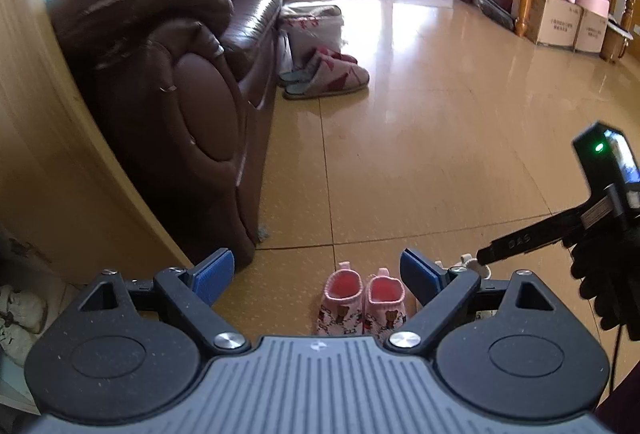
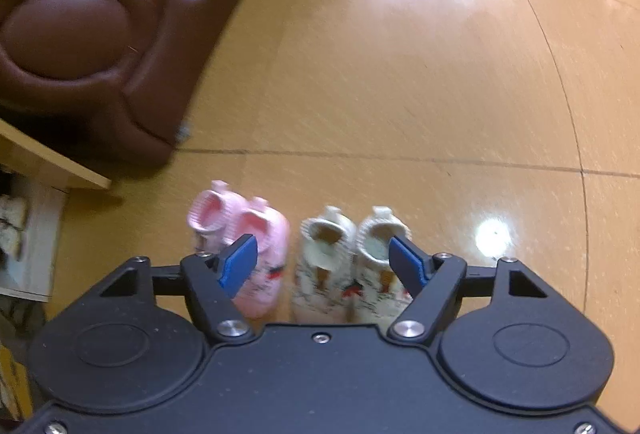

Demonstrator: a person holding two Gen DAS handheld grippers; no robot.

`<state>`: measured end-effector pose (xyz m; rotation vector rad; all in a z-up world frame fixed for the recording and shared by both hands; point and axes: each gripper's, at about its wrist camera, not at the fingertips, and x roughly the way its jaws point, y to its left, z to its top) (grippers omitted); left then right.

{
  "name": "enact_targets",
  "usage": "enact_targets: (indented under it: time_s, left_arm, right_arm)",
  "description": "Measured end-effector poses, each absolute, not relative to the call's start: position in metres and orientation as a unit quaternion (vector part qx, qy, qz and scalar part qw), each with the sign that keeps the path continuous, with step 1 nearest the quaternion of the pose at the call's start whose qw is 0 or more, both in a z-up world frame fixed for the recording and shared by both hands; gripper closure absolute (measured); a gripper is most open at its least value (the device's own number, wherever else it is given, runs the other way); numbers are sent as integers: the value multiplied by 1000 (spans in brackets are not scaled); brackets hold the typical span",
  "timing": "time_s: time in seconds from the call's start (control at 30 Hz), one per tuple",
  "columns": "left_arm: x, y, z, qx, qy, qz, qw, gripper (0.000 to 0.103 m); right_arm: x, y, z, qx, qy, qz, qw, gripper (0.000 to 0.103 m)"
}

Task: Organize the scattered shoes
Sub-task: 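Grasp the white knit sock-shoes beside the pink shoes with the right tool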

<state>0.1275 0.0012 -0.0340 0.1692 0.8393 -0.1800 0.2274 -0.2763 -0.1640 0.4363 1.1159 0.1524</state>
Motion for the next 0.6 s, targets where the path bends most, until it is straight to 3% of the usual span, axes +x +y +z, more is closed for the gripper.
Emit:
enact_targets:
  time_s: [0.13,0.27,0.6]
  left_arm:
    - [131,0,-48,86,423,-89,898,12]
    - [136,3,-62,87,439,-85,890,12]
    - [145,23,-85,82,468,-66,878,12]
  right_arm:
    - [237,-266,-191,197,543,62,814,31]
    - [248,-253,-210,181,546,59,816,40]
    - [272,-235,-256,191,556,33,809,41]
